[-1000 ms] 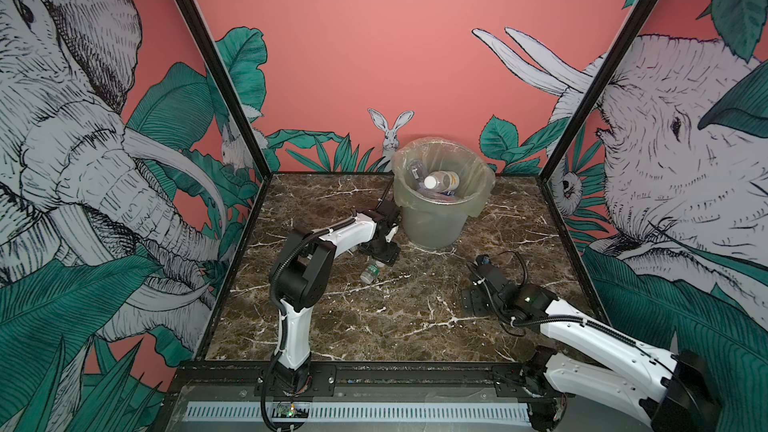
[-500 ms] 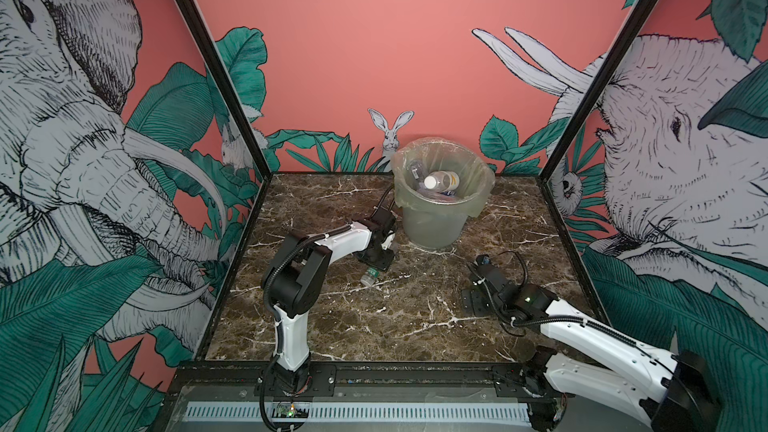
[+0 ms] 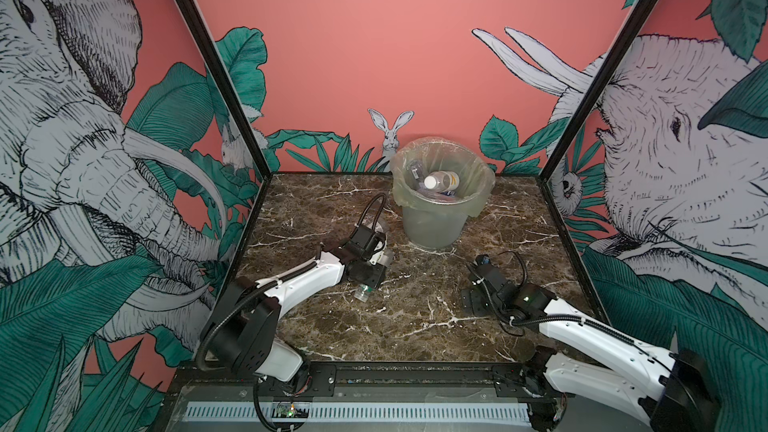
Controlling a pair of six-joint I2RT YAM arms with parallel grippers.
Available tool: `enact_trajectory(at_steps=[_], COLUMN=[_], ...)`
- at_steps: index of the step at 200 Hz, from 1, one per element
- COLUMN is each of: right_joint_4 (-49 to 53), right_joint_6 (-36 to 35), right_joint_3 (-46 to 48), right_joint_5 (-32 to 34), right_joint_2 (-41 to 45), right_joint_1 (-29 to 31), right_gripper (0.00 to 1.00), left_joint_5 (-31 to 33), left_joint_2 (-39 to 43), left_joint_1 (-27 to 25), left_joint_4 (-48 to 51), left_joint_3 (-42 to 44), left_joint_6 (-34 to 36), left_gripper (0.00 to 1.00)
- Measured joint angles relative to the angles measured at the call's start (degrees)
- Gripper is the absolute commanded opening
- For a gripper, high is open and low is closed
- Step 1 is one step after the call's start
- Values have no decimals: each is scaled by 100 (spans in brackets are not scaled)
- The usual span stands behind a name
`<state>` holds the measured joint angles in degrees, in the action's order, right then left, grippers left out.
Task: Throw the plastic bottles in the bin
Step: 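Lift the crane-labelled bottle with the left gripper, then carry the bottle with the left gripper over the bin and open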
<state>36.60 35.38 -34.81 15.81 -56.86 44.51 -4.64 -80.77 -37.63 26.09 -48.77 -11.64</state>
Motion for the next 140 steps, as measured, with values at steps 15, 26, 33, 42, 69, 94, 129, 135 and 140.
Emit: enact_trajectory(at_steps=[15, 26, 33, 42, 69, 94, 129, 135, 140], right_joint_4=[-13, -28, -37, -52, -116, -144, -144, -144, -140], right_joint_6=[0, 0, 0, 0, 0, 0, -2, -2, -2], right_joint_3=[0, 0, 0, 0, 0, 0, -2, -2, -2], right_joint_5=[-2, -4, -7, -9, -24, -26, -22, -20, -17], right_joint_2=[-24, -46, -57, -68, -129, -149, -146, -140, -131], right_joint_1=[0, 0, 0, 0, 0, 0, 0, 0, 0], right_gripper=[99, 99, 99, 99, 99, 99, 99, 99, 99], left_joint_5=[66, 114, 162, 205, 396, 682, 1147, 1217, 1285], left_joint_2=[487, 885, 1167, 1521, 2695, 3659, 4299, 4271, 4203], left_joint_1=[-90, -146, -173, -199, -256, -387, -503, -505, -509], left_joint_4=[-122, -203, -240, -289, -382, -345, -160, -127, -101], left_joint_3=[343, 597, 758, 949, 1364, 1440, 898, 682, 448], left_joint_6=[-85, -140, -175, -216, -323, -367, -293, -262, -214], left_gripper=[46, 46, 46, 46, 46, 47, 46, 46, 46])
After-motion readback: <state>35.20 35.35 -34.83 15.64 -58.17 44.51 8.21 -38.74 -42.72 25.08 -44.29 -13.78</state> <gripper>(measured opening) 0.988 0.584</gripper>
